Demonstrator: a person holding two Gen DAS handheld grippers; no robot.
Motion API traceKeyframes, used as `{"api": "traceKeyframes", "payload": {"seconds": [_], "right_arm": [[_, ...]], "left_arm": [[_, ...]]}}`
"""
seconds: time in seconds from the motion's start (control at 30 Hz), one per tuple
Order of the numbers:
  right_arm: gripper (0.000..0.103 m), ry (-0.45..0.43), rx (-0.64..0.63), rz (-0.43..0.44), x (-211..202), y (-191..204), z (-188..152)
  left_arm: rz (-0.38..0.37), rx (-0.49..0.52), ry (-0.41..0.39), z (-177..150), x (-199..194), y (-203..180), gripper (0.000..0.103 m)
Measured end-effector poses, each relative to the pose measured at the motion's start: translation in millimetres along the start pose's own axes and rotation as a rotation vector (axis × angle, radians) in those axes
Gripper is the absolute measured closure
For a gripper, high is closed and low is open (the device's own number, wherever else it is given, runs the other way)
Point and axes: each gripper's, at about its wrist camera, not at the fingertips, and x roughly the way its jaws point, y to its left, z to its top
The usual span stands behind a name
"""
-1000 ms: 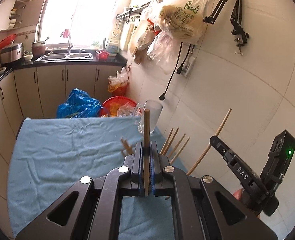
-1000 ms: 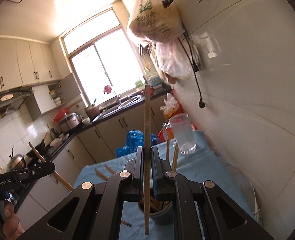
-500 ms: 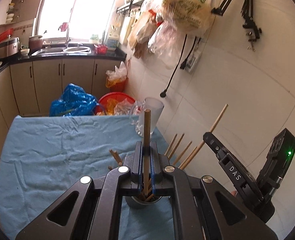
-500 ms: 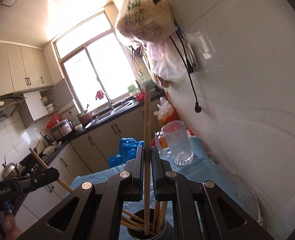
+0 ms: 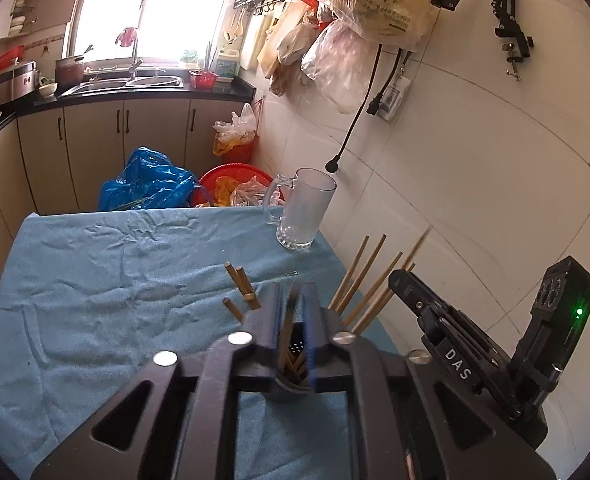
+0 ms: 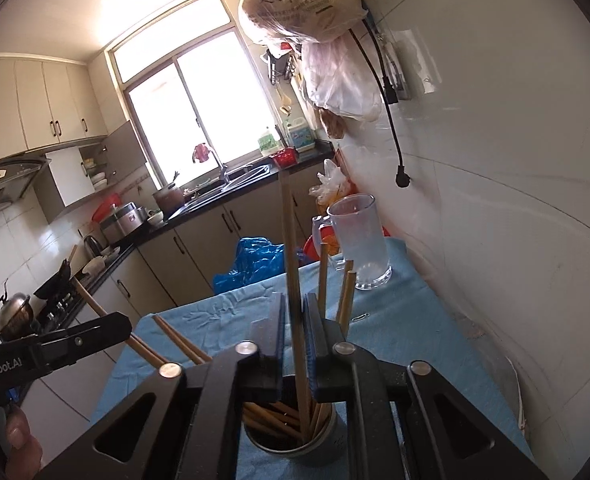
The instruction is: Organize utensils
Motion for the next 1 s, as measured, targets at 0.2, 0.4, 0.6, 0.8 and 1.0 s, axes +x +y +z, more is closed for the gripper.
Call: {"api": "traceKeyframes", "payload": {"seconds": [0.2,0.4,0.6,0.8,1.0], "right_arm": [[0.069,-0.058,-0.006,-0.012,-22.7,3.8,10.5],[0.035,-0.099,-0.007,-0.047,-57.0,9.2,12.3],[0.012,-0.134,-0.053,-0.136,-94.5,24.1,-3.9],[0.005,-0.134,-0.136,-0.256,-118.1,39.5,-37.0],[0.005,-0.110,-0.200,-0.330,-133.6,43.2,-74.7]], "left_arm": [[0.007,-0.015,-0.064,1.8,-26.5,3.5,0.066],[0.084,-0.012,-0.190,-13.0,-74.3,5.6,0.034],[0.208,0.029,-0.292,-51.4,-114.8,4.9,0.017],[0.298,0.070,-0.283,-101.8,-128.0,10.2,0.013],[0.337,0.066,-0.229,-147.3,-124.8,19.4,0.012]]}}
